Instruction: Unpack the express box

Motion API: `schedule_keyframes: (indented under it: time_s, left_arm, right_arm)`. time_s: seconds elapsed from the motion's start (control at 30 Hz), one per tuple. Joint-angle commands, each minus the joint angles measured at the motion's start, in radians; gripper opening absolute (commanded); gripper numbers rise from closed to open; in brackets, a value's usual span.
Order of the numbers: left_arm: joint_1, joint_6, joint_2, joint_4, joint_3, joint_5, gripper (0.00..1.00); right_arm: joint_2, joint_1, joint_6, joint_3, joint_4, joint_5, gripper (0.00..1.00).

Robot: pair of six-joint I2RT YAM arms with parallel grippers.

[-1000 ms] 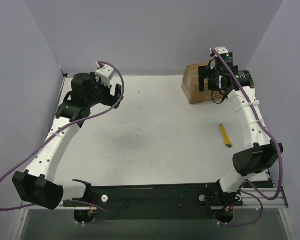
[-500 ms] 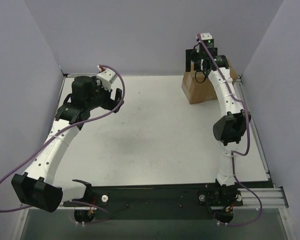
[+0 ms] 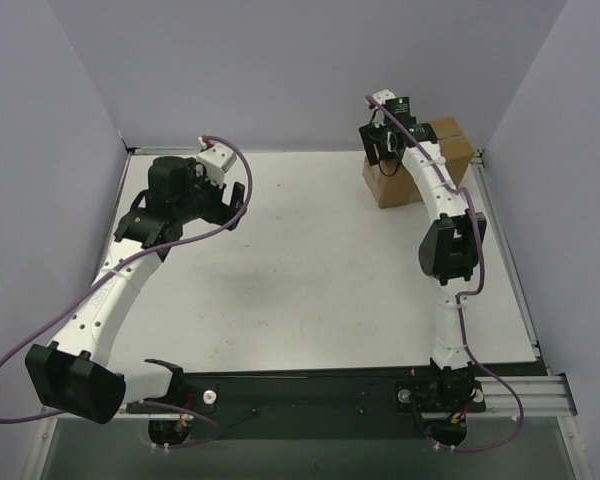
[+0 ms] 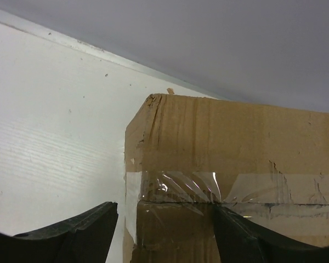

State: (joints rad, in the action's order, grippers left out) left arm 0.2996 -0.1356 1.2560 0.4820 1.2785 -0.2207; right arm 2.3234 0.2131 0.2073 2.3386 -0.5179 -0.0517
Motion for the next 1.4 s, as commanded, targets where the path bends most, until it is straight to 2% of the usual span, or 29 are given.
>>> schedule_keyframes:
  time_s: [0.0, 0.1, 0.3, 0.37, 0.57, 0.67, 0.8, 0.9, 0.97, 1.1, 1.3, 1.37]
  left_arm:
    - [-0.001, 0.004, -0.012, -0.029, -0.024, -0.005, 0.93]
    - [-0.001, 0.004, -0.018, -0.039, -0.042, -0.003, 0.93]
    - [0.001, 0.008, -0.032, -0.059, -0.079, -0.005, 0.93]
    - [0.001, 0.008, -0.043, -0.063, -0.093, -0.003, 0.93]
    - [0.003, 0.017, -0.059, -0.071, -0.126, -0.012, 0.93]
    - [0.003, 0.040, -0.063, -0.083, -0.143, -0.026, 0.93]
    - [0.004, 0.080, -0.049, -0.124, -0.166, -0.043, 0.92]
    - [0.004, 0.111, -0.030, -0.149, -0.186, -0.058, 0.91]
    - [0.004, 0.125, -0.017, -0.160, -0.209, -0.089, 0.86]
    - [0.013, 0.120, -0.003, -0.192, -0.261, -0.147, 0.80]
    - [0.027, 0.053, -0.007, -0.175, -0.317, -0.187, 0.70]
    - [0.029, 0.004, -0.020, -0.137, -0.324, -0.248, 0.68]
  right_arm:
    - [-0.059, 0.026, 0.093, -0.088, -0.131, 0.197, 0.61]
    - [-0.091, 0.063, 0.132, -0.145, -0.168, 0.250, 0.55]
    - [-0.188, 0.150, 0.147, -0.260, -0.199, 0.271, 0.53]
    - [-0.235, 0.215, 0.193, -0.375, -0.199, 0.268, 0.52]
    - [-0.482, 0.412, 0.234, -0.694, -0.206, 0.296, 0.49]
    - [-0.622, 0.454, 0.212, -0.763, -0.200, 0.263, 0.54]
    - [-0.771, 0.398, 0.120, -0.730, -0.180, 0.243, 0.67]
    - [-0.837, 0.281, 0.012, -0.696, -0.156, 0.312, 0.70]
    - [-0.852, 0.241, -0.057, -0.702, -0.125, 0.279, 0.69]
    - [-0.813, 0.204, -0.057, -0.768, -0.094, 0.158, 0.61]
    - [-0.681, 0.169, -0.134, -0.802, -0.051, 0.179, 0.47]
    - [-0.620, 0.175, -0.140, -0.768, -0.038, 0.199, 0.43]
